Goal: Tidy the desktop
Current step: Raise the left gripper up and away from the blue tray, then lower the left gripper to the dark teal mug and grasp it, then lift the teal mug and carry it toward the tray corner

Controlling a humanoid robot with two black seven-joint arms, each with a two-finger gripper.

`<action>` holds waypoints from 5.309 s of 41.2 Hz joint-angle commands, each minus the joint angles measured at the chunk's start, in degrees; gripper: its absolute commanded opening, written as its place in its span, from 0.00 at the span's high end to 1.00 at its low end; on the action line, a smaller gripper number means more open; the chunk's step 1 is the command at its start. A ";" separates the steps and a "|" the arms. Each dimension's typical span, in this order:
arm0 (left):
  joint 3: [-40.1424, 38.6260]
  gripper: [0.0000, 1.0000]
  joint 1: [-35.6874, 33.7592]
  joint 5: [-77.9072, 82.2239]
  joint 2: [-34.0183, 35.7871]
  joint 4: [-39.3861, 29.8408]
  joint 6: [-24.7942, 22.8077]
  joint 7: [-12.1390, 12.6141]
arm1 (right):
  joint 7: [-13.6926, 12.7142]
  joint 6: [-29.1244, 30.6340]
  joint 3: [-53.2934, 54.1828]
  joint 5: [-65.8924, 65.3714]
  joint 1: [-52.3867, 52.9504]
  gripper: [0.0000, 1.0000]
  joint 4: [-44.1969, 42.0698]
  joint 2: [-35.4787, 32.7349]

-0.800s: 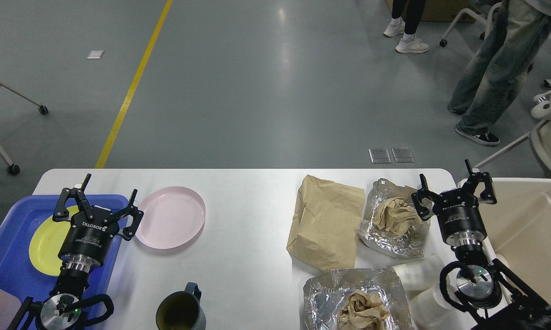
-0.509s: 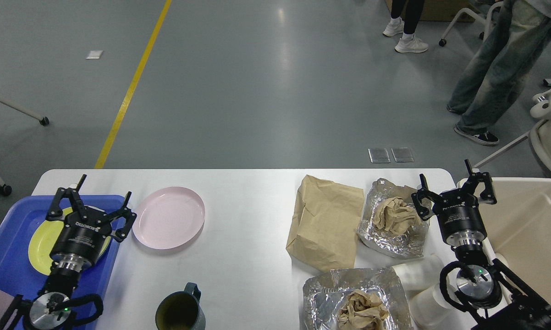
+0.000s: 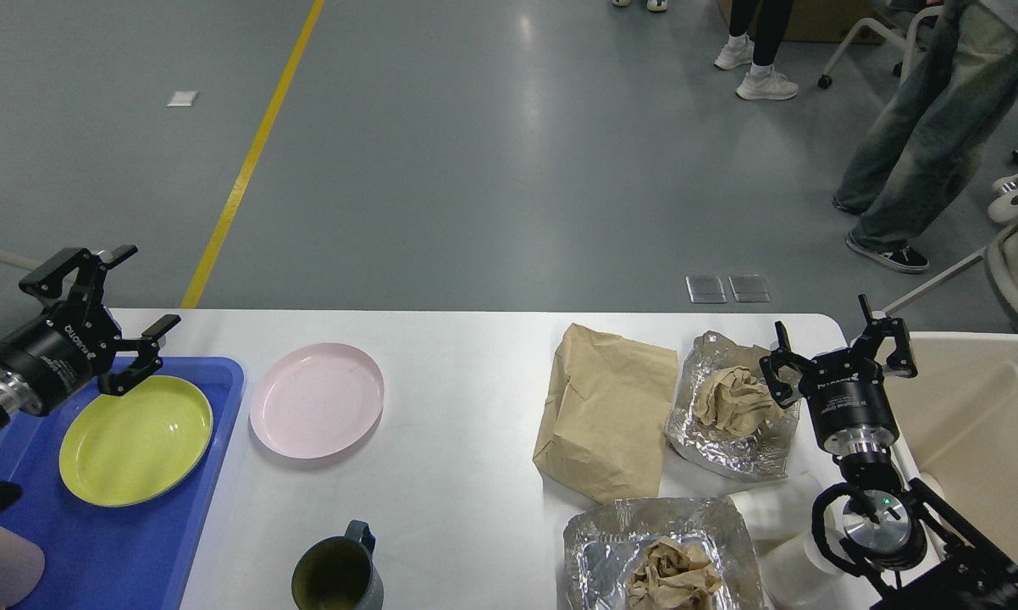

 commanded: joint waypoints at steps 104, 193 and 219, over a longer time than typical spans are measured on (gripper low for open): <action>142.82 0.05 -101.31 -32.75 -31.84 -40.65 -4.88 0.98 | 0.00 0.00 -0.01 -0.01 -0.08 0.00 0.09 0.00; 140.62 1.00 -82.13 -23.78 -29.91 -33.09 11.76 2.29 | 0.00 0.00 -0.01 -0.01 -0.08 0.00 0.09 0.00; 151.51 1.00 -126.42 -23.69 -20.59 -35.46 -23.84 4.31 | 0.00 0.00 -0.01 -0.01 -0.08 0.00 0.09 0.00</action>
